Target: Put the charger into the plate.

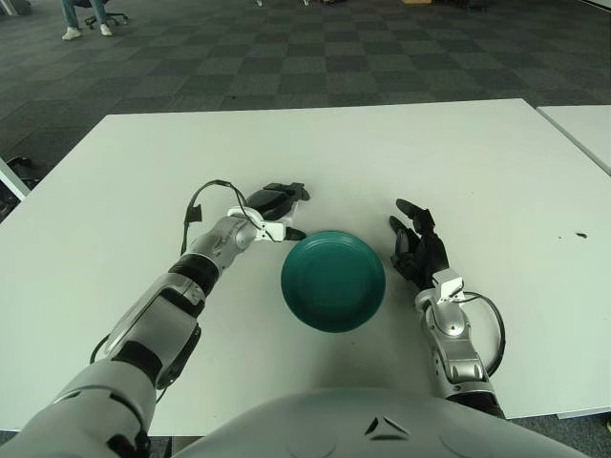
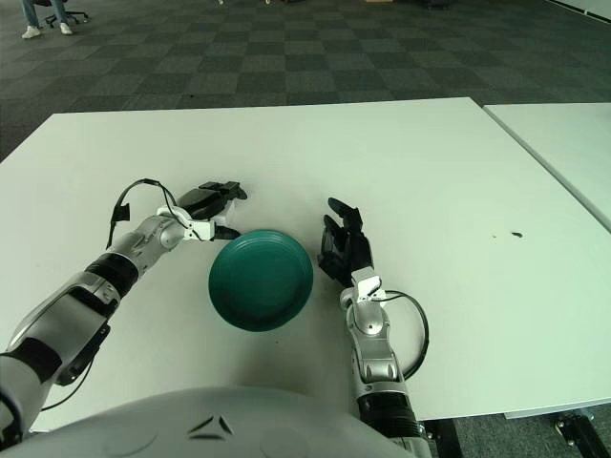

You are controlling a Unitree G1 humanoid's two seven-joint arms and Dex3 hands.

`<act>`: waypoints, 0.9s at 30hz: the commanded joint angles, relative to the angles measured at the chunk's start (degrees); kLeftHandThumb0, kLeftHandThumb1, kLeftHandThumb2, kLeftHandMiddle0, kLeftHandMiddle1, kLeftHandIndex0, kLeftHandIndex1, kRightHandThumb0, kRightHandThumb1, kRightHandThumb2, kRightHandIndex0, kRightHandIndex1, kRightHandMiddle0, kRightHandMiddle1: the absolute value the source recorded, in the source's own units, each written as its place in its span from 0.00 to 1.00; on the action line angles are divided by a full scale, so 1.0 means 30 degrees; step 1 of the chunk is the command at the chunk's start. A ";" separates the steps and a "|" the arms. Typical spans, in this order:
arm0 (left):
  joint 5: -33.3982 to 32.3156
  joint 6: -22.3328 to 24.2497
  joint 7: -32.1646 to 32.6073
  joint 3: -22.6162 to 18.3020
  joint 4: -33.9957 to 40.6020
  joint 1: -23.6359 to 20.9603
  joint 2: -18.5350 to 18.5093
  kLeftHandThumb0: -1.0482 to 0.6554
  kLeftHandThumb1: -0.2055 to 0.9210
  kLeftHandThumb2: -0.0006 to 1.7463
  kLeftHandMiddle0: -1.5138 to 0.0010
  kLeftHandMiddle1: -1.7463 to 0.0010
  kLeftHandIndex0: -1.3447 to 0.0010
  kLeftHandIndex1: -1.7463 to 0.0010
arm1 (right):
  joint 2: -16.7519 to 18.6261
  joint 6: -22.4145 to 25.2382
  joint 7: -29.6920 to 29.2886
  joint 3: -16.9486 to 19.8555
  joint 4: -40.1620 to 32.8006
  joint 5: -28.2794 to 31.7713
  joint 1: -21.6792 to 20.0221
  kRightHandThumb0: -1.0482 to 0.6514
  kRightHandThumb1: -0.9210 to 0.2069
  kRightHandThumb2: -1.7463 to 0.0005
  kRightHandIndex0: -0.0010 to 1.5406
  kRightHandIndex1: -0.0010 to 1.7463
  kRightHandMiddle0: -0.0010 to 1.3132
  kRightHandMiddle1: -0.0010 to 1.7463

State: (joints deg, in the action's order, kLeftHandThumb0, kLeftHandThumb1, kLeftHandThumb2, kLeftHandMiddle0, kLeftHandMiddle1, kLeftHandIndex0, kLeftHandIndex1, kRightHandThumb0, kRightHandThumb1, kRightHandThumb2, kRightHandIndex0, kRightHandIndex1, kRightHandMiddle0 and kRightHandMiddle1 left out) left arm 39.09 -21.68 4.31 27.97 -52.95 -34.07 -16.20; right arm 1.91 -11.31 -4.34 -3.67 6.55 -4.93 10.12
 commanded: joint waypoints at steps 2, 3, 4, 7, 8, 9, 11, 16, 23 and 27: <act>-0.0359 0.0447 0.0942 -0.0172 -0.1075 0.0302 0.0725 0.19 1.00 0.10 0.79 0.35 0.90 0.07 | 0.0046 0.2034 -0.0037 0.0071 0.1784 0.0027 0.1618 0.22 0.00 0.50 0.29 0.01 0.01 0.45; -0.0406 0.0449 0.1158 -0.0183 -0.1210 0.0303 0.0821 0.21 1.00 0.09 0.77 0.32 0.88 0.05 | 0.0048 0.2032 -0.0045 0.0070 0.1778 0.0035 0.1624 0.22 0.00 0.50 0.30 0.01 0.01 0.45; -0.0437 0.0441 0.1315 -0.0180 -0.1322 0.0292 0.0883 0.22 1.00 0.09 0.75 0.26 0.85 0.03 | 0.0048 0.2032 -0.0051 0.0068 0.1774 0.0041 0.1628 0.22 0.00 0.50 0.30 0.01 0.01 0.46; -0.0532 0.0441 0.1850 -0.0200 -0.1551 0.0395 0.1067 0.32 0.84 0.33 0.71 0.10 0.74 0.04 | 0.0062 0.2065 -0.0099 0.0029 0.1641 0.0003 0.1718 0.22 0.00 0.50 0.30 0.01 0.02 0.46; -0.0563 0.0452 0.1976 -0.0194 -0.1620 0.0415 0.1113 0.33 0.81 0.37 0.70 0.08 0.72 0.03 | 0.0062 0.2075 -0.0111 0.0023 0.1621 -0.0007 0.1730 0.22 0.00 0.50 0.30 0.01 0.02 0.46; -0.0588 0.0469 0.2069 -0.0172 -0.1695 0.0419 0.1152 0.34 0.76 0.44 0.67 0.05 0.70 0.03 | 0.0056 0.2090 -0.0122 0.0018 0.1612 -0.0019 0.1731 0.22 0.00 0.50 0.30 0.01 0.02 0.46; -0.0593 0.0532 0.2190 -0.0094 -0.1835 0.0413 0.1213 0.36 0.70 0.51 0.64 0.03 0.68 0.02 | 0.0038 0.2125 -0.0137 0.0007 0.1596 -0.0040 0.1731 0.22 0.00 0.50 0.30 0.01 0.02 0.46; -0.0472 0.0790 0.2268 0.0164 -0.2063 0.0390 0.1297 0.53 0.45 0.75 0.57 0.00 0.63 0.01 | -0.0005 0.2154 -0.0140 -0.0011 0.1587 -0.0054 0.1732 0.21 0.00 0.49 0.31 0.01 0.01 0.46; -0.0503 0.1144 0.2289 0.0248 -0.1936 0.0534 0.1287 0.61 0.35 0.84 0.56 0.00 0.61 0.00 | -0.0045 0.2216 -0.0209 -0.0042 0.1576 -0.0162 0.1724 0.21 0.00 0.49 0.31 0.01 0.01 0.46; -0.0672 0.1474 0.2315 0.0133 -0.1789 0.0673 0.1336 0.61 0.34 0.84 0.54 0.02 0.62 0.00 | -0.0041 0.2348 -0.0202 -0.0035 0.1592 -0.0160 0.1663 0.21 0.00 0.49 0.30 0.01 0.00 0.46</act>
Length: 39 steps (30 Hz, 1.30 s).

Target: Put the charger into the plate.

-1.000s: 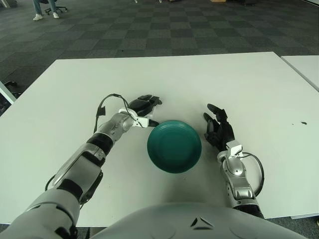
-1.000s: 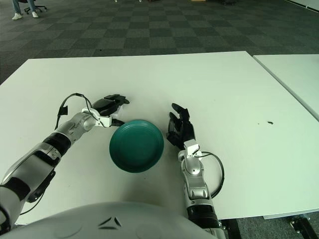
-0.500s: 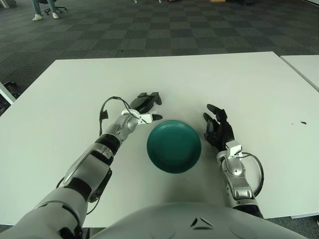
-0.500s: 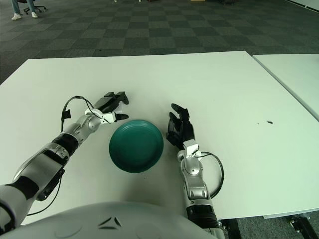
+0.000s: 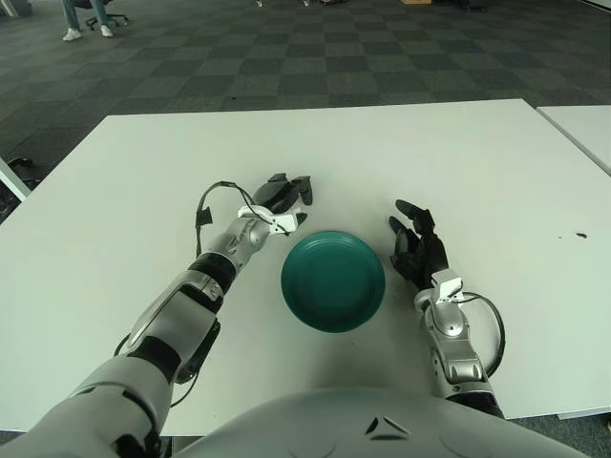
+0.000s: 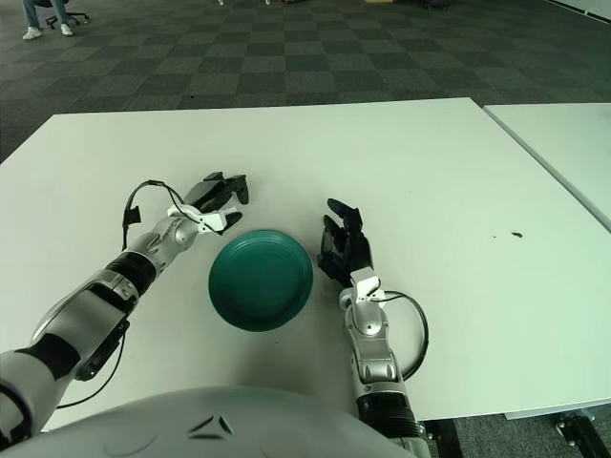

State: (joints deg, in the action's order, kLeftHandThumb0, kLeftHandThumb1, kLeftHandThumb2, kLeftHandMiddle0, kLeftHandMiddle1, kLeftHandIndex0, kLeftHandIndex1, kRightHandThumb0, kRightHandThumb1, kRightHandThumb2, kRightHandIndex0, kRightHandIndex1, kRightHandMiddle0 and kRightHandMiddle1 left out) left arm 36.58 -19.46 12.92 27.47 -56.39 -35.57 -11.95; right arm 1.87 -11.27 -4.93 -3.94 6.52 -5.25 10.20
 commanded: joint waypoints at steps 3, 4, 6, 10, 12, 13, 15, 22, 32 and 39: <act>0.0020 0.1100 -0.0286 0.0151 -0.0418 0.1420 -0.0025 0.61 0.33 0.84 0.52 0.04 0.61 0.00 | -0.0007 0.2375 0.0002 0.0064 0.1581 -0.0024 0.1636 0.21 0.00 0.49 0.30 0.01 0.00 0.46; 0.0001 0.1185 -0.0201 0.0121 -0.0396 0.1462 -0.0006 0.61 0.33 0.84 0.52 0.05 0.61 0.00 | -0.0007 0.2364 0.0001 0.0075 0.1631 -0.0017 0.1594 0.21 0.00 0.49 0.30 0.01 0.00 0.46; -0.0015 0.1335 0.0041 0.0060 -0.0308 0.1586 0.0014 0.62 0.32 0.85 0.51 0.06 0.60 0.00 | -0.0020 0.2315 -0.0002 0.0086 0.1725 -0.0025 0.1527 0.21 0.00 0.49 0.30 0.01 0.00 0.46; -0.0008 0.1450 0.0252 0.0077 -0.0138 0.1728 -0.0027 0.62 0.30 0.85 0.49 0.08 0.59 0.00 | -0.0027 0.2272 -0.0018 0.0086 0.1771 -0.0051 0.1500 0.21 0.00 0.49 0.30 0.01 0.00 0.47; 0.0008 0.1485 0.0378 0.0093 -0.0128 0.1748 -0.0025 0.62 0.30 0.85 0.49 0.08 0.59 0.00 | -0.0036 0.2263 -0.0028 0.0105 0.1833 -0.0052 0.1441 0.21 0.00 0.49 0.30 0.01 0.00 0.47; 0.0014 0.1497 0.0434 0.0098 -0.0123 0.1753 -0.0022 0.62 0.30 0.85 0.49 0.08 0.59 0.00 | -0.0037 0.2264 -0.0032 0.0111 0.1848 -0.0052 0.1425 0.21 0.00 0.49 0.30 0.01 0.00 0.47; 0.0100 0.1398 0.0864 0.0115 -0.0044 0.1857 -0.0088 0.62 0.29 0.86 0.48 0.08 0.58 0.00 | -0.0034 0.2328 -0.0044 0.0129 0.1858 -0.0047 0.1387 0.21 0.00 0.49 0.30 0.01 0.00 0.47; 0.0181 0.0820 0.1497 0.0123 0.0697 0.1985 -0.0582 0.61 0.27 0.88 0.48 0.06 0.57 0.00 | -0.0059 0.2394 0.0034 0.0174 0.1962 0.0004 0.1249 0.22 0.00 0.49 0.29 0.00 0.00 0.45; -0.0059 0.1196 0.0121 -0.0691 0.5560 0.2583 -0.2036 0.61 0.27 0.89 0.49 0.04 0.58 0.00 | 0.0002 0.2437 0.0072 0.0176 0.1971 0.0082 0.1200 0.23 0.00 0.49 0.28 0.00 0.00 0.45; -0.0209 0.1009 -0.0413 -0.1383 0.8911 0.3220 -0.2677 0.61 0.27 0.89 0.49 0.03 0.58 0.00 | 0.0094 0.2324 0.0025 0.0169 0.2109 0.0109 0.1155 0.23 0.00 0.50 0.30 0.01 0.01 0.46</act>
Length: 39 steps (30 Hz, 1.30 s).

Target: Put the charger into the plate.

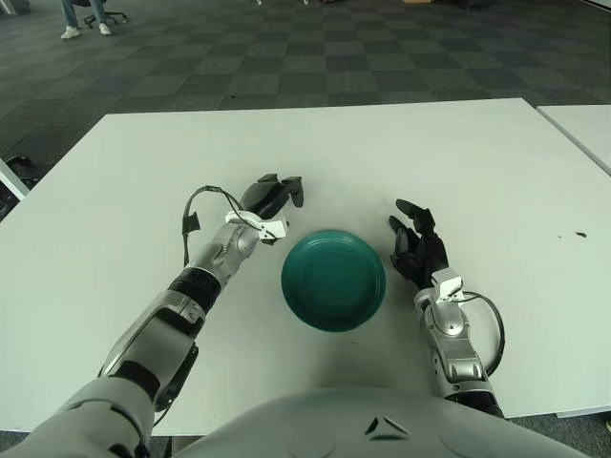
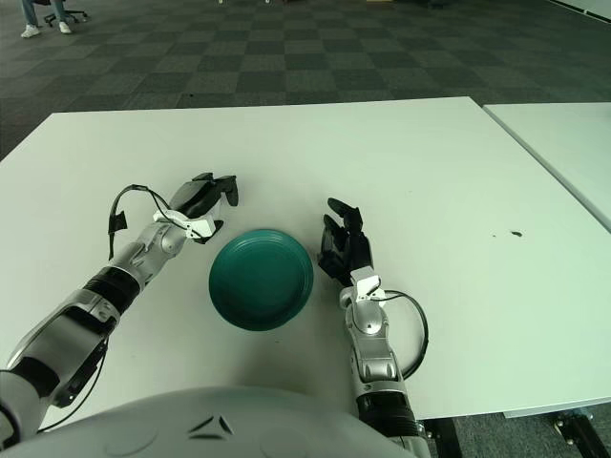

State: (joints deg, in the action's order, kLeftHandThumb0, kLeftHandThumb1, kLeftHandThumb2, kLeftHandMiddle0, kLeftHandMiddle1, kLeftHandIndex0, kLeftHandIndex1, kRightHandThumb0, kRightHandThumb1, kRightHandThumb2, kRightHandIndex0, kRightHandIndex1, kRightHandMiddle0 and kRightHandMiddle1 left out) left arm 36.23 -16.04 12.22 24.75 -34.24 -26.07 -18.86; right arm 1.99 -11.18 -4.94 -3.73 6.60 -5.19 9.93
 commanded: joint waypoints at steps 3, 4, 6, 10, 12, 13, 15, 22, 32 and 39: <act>-0.0096 -0.0062 -0.0357 -0.0677 0.2458 0.0311 -0.0418 0.61 0.27 0.89 0.49 0.03 0.58 0.00 | 0.0071 0.2281 0.0025 0.0091 0.2090 0.0075 0.1235 0.23 0.00 0.50 0.30 0.01 0.01 0.46; -0.0085 -0.0024 -0.0410 -0.0721 0.2625 0.0371 -0.0418 0.61 0.28 0.89 0.49 0.03 0.58 0.00 | 0.0074 0.2280 0.0025 0.0091 0.2090 0.0071 0.1233 0.22 0.00 0.50 0.30 0.01 0.01 0.46; -0.0049 -0.0045 -0.0491 -0.0911 0.3862 0.0671 -0.0492 0.61 0.28 0.89 0.49 0.03 0.59 0.00 | 0.0090 0.2335 0.0015 0.0059 0.2084 0.0031 0.1226 0.22 0.00 0.50 0.30 0.01 0.01 0.46; -0.0081 -0.0019 -0.0847 -0.1156 0.5455 0.1014 -0.0512 0.61 0.27 0.89 0.49 0.03 0.59 0.00 | 0.0106 0.2391 0.0004 0.0050 0.2121 0.0021 0.1178 0.23 0.00 0.50 0.31 0.01 0.01 0.46; -0.0194 0.0042 -0.1134 -0.1250 0.6170 0.1156 -0.0490 0.61 0.28 0.89 0.49 0.02 0.59 0.00 | 0.0118 0.2362 0.0011 0.0062 0.2166 0.0043 0.1159 0.23 0.00 0.50 0.32 0.02 0.01 0.46; -0.0251 0.0076 -0.1278 -0.1292 0.6500 0.1225 -0.0481 0.61 0.28 0.89 0.50 0.02 0.59 0.00 | 0.0123 0.2341 0.0018 0.0067 0.2188 0.0056 0.1155 0.23 0.00 0.50 0.32 0.02 0.02 0.47; -0.0274 0.0168 -0.1586 -0.1283 0.7332 0.1373 -0.0391 0.61 0.29 0.88 0.51 0.01 0.60 0.00 | 0.0121 0.2223 0.0064 0.0096 0.2290 0.0120 0.1137 0.23 0.00 0.51 0.33 0.02 0.02 0.47; 0.0026 0.0582 -0.2310 -0.1228 0.9175 0.1900 -0.0138 0.61 0.28 0.89 0.51 0.00 0.59 0.00 | 0.0150 0.2122 0.0052 0.0093 0.2318 0.0142 0.1174 0.23 0.00 0.51 0.33 0.02 0.02 0.47; 0.0775 0.1281 -0.3237 -0.0914 1.1664 0.3014 0.0283 0.61 0.27 0.90 0.50 0.00 0.58 0.00 | 0.0226 0.2149 0.0032 0.0073 0.2224 0.0141 0.1298 0.23 0.00 0.51 0.33 0.02 0.02 0.47; 0.0748 0.0960 -0.3555 -0.0895 1.2072 0.3330 0.0382 0.61 0.26 0.90 0.50 0.00 0.58 0.00 | 0.0229 0.1934 0.0078 0.0068 0.2316 0.0152 0.1305 0.23 0.00 0.51 0.34 0.02 0.03 0.47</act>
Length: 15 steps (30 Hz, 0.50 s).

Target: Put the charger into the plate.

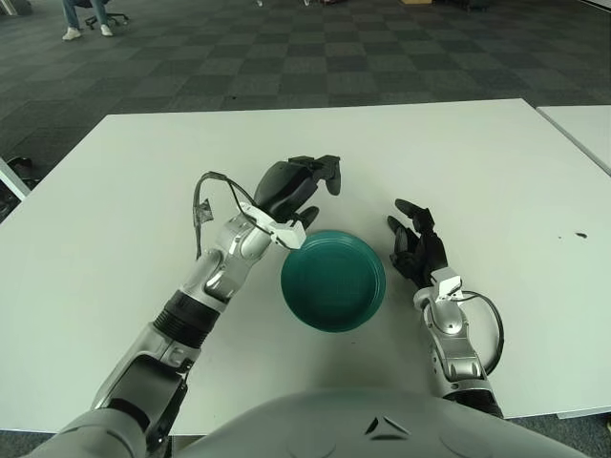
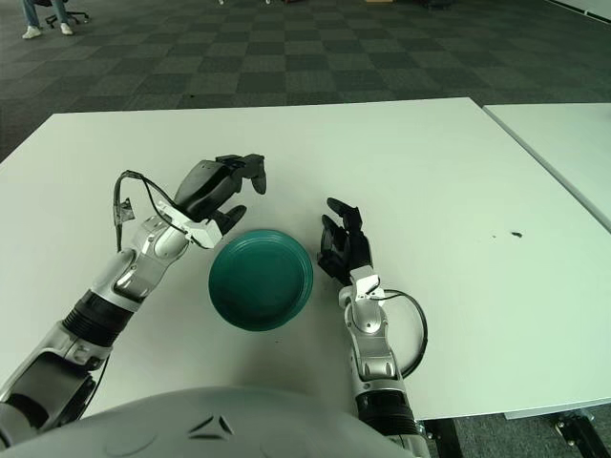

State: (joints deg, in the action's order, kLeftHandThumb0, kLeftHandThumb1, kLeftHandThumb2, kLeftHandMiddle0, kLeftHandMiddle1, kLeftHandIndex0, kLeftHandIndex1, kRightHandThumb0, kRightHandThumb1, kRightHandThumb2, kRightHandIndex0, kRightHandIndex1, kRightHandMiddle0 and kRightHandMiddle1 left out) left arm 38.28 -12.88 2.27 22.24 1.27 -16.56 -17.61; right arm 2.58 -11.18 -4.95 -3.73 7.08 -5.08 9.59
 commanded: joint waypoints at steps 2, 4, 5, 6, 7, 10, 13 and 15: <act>0.0020 -0.0195 -0.0288 -0.0069 0.0285 0.0206 -0.0032 0.61 0.26 0.90 0.50 0.00 0.58 0.00 | 0.0018 0.1867 0.0069 0.0056 0.2197 0.0079 0.1412 0.23 0.00 0.51 0.34 0.02 0.03 0.47; -0.0014 -0.0286 -0.0340 -0.0104 0.0333 0.0255 -0.0048 0.61 0.26 0.90 0.49 0.01 0.58 0.00 | 0.0015 0.1810 0.0050 0.0029 0.2222 0.0034 0.1416 0.23 0.00 0.51 0.34 0.02 0.03 0.47; -0.0019 -0.0321 -0.0357 -0.0122 0.0349 0.0274 -0.0056 0.61 0.26 0.90 0.49 0.01 0.58 0.00 | 0.0014 0.1789 0.0045 0.0017 0.2230 0.0018 0.1420 0.23 0.00 0.51 0.34 0.02 0.03 0.48; -0.0020 -0.0377 -0.0360 -0.0164 0.0311 0.0263 -0.0094 0.61 0.26 0.91 0.49 0.01 0.58 0.00 | 0.0011 0.1762 0.0041 0.0004 0.2246 0.0001 0.1421 0.23 0.00 0.51 0.34 0.02 0.03 0.48; -0.0020 -0.0421 -0.0364 -0.0198 0.0281 0.0255 -0.0119 0.61 0.25 0.91 0.48 0.02 0.57 0.00 | 0.0009 0.1744 0.0039 -0.0004 0.2258 -0.0009 0.1420 0.23 0.00 0.51 0.34 0.02 0.03 0.48; -0.0143 -0.0627 -0.0402 -0.0386 -0.0102 0.0096 -0.0289 0.61 0.25 0.91 0.47 0.03 0.57 0.00 | 0.0021 0.1697 0.0022 -0.0022 0.2295 -0.0033 0.1430 0.22 0.00 0.51 0.34 0.02 0.03 0.48; -0.0548 -0.0820 -0.0681 -0.0726 -0.0936 -0.0274 -0.0608 0.61 0.24 0.90 0.46 0.04 0.57 0.00 | 0.0072 0.1714 -0.0030 -0.0029 0.2305 -0.0050 0.1440 0.22 0.00 0.51 0.34 0.02 0.03 0.48; -0.0561 -0.0629 -0.0936 -0.0803 -0.0999 -0.0326 -0.0664 0.61 0.25 0.90 0.46 0.05 0.57 0.00 | 0.0091 0.1736 -0.0049 -0.0022 0.2306 -0.0045 0.1438 0.22 0.00 0.51 0.34 0.02 0.03 0.48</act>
State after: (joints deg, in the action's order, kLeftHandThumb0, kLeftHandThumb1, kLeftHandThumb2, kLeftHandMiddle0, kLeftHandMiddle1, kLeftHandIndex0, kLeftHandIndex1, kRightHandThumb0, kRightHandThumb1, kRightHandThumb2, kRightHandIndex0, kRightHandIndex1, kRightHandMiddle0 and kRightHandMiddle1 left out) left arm 36.93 -15.66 0.69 21.41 -0.35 -16.34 -18.31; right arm 2.60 -11.61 -5.03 -3.79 7.38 -5.20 9.58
